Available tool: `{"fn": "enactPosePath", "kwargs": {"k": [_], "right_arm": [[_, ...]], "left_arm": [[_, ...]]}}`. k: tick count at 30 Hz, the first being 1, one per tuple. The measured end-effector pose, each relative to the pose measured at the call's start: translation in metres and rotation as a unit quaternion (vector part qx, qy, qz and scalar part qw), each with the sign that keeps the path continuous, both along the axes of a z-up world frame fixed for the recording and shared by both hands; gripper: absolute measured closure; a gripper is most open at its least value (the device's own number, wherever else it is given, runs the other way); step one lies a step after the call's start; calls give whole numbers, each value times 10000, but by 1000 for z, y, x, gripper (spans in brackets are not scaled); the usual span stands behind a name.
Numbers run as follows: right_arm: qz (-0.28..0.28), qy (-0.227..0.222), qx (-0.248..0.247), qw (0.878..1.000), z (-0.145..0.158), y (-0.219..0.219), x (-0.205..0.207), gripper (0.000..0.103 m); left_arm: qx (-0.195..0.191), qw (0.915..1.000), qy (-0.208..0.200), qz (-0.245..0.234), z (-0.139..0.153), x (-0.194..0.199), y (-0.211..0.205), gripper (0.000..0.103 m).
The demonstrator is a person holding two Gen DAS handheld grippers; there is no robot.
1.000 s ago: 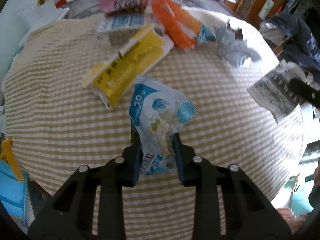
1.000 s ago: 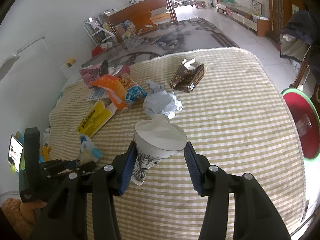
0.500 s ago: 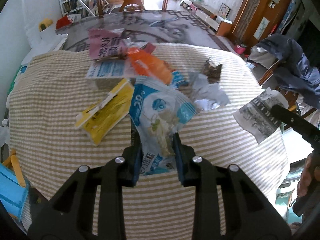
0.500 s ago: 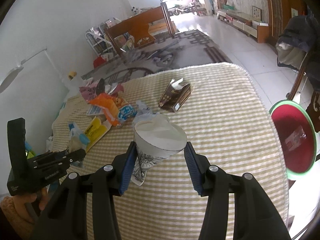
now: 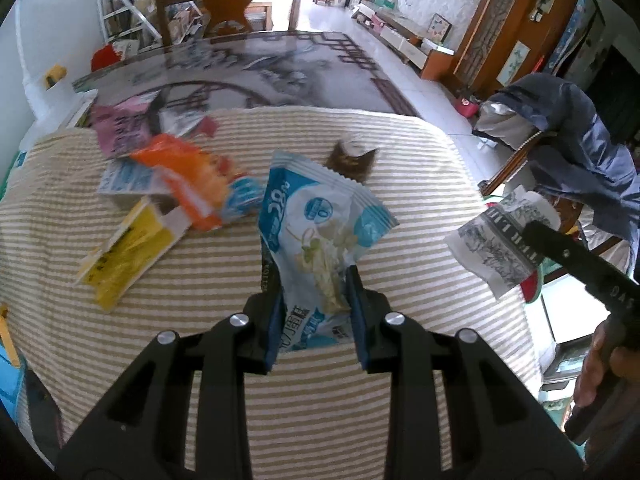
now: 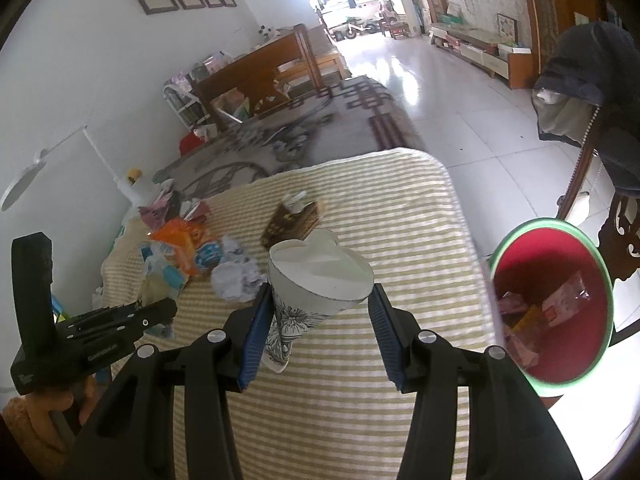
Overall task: Collect trash
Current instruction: 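Carry the snack bag and paper cup to the red bin and open both grippers, then move both grippers back over the table toward the remaining trash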
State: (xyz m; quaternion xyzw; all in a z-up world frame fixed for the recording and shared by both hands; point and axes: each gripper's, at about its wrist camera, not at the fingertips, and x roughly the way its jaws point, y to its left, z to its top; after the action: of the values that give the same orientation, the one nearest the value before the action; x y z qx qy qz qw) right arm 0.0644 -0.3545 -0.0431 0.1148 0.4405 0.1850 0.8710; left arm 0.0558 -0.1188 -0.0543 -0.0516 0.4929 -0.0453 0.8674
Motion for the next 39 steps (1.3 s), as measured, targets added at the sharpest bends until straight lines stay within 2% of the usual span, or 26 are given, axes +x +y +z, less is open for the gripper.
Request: {"fn": "enactPosePath", "kwargs": {"k": [8,14,20,24,28,30,31,32,34,39], "right_arm": [[-360,-33,94,9993,3,-56,5,56],[-961,-67,82,9953,6,-117,7,56],[-1661,85,-62,9861,-3,-182,3,56],[-2103,346,-112,9770,-17,-220,0,56],[-2309,504,-87,9716,-26,-242,-2,55],[-2304,526,-58,9716,-27,-247,1,54],[-2308,537,-33,9715,-27,-248,1,54],[-2311,577,20,9712,-29,-250,2,49],[-2362,594,75,9699,-30,-251,3,41],[-2319,647,88,9705,-32,-243,4,41]], "left_arm": [[-35,9987,-44,-513,6,24,-73,75],[-190,9946,17,-1020,4,47,-133,75],[-430,9859,314,-1588,-12,67,-199,75],[-401,9786,446,-1970,-20,74,-237,75],[-362,9714,512,-2290,-25,83,-271,74],[-353,9684,589,-2399,-27,88,-282,63],[-305,9686,577,-2400,-28,90,-286,44],[-298,9701,491,-2359,-26,91,-287,39],[-345,9709,466,-2325,-24,92,-287,39],[-315,9751,444,-2149,-21,87,-267,39]]}}
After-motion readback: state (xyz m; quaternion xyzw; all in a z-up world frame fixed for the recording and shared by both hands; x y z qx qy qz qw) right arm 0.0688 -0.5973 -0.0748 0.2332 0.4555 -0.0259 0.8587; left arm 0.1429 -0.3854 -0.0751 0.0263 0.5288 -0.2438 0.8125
